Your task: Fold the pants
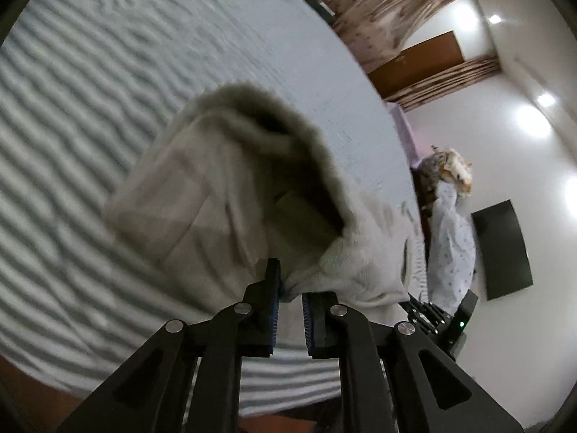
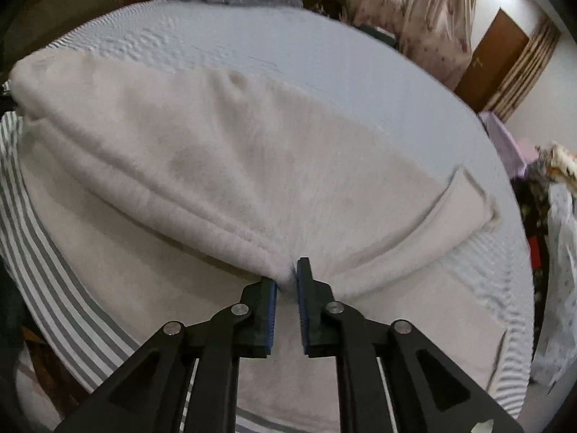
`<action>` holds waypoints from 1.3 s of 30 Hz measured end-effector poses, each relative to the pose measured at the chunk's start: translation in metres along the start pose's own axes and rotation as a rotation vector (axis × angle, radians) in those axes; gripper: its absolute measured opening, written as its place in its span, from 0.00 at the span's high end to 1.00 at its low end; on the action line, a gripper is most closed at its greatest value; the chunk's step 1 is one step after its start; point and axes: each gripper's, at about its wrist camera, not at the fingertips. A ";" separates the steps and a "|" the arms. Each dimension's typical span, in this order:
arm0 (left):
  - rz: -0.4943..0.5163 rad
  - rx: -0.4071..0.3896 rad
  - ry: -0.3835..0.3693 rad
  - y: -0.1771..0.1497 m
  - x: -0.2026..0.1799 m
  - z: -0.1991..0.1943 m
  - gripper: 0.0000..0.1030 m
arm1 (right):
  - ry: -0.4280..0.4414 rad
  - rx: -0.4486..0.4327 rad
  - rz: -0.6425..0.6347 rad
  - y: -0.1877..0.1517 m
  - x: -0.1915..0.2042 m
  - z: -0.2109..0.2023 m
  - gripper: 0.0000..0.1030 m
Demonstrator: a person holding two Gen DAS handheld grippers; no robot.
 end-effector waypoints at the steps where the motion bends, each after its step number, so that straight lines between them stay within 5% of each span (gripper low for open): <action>1: 0.008 0.005 0.024 -0.005 0.000 0.000 0.86 | -0.001 0.012 0.003 -0.001 0.002 0.004 0.85; 2: 0.006 0.007 0.035 -0.008 0.000 0.000 0.85 | -0.008 0.017 0.012 -0.002 0.003 0.009 0.84; 6: -0.087 0.014 0.035 -0.025 0.008 -0.010 0.42 | 0.034 0.005 0.102 0.000 -0.001 0.004 0.65; 10: -0.102 -0.029 -0.006 -0.041 0.010 -0.029 0.40 | 0.051 -0.022 0.170 -0.007 -0.005 -0.010 0.53; 14: -0.169 -0.090 -0.116 -0.052 0.007 -0.037 0.36 | 0.100 -0.060 0.294 -0.028 -0.011 -0.029 0.52; 20: -0.212 -0.061 -0.142 -0.059 0.009 -0.020 0.36 | 0.189 -0.097 0.499 -0.060 -0.019 -0.044 0.52; 28: -0.321 -0.132 -0.131 -0.043 0.020 -0.008 0.37 | 0.270 -0.065 0.683 -0.082 -0.032 -0.041 0.52; 33: -0.312 -0.133 -0.095 -0.042 0.016 0.004 0.58 | 0.212 -0.021 0.742 -0.061 -0.048 -0.030 0.52; 39: -0.328 -0.136 -0.105 -0.039 0.019 0.008 0.64 | 0.181 0.042 0.872 -0.028 -0.078 0.005 0.51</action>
Point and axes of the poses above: each gripper's, at about its wrist camera, not at the fingertips, and z roughly the way its jaws point, x to its left, y to its top, and after that the axes turned 9 degrees about z, right-handed
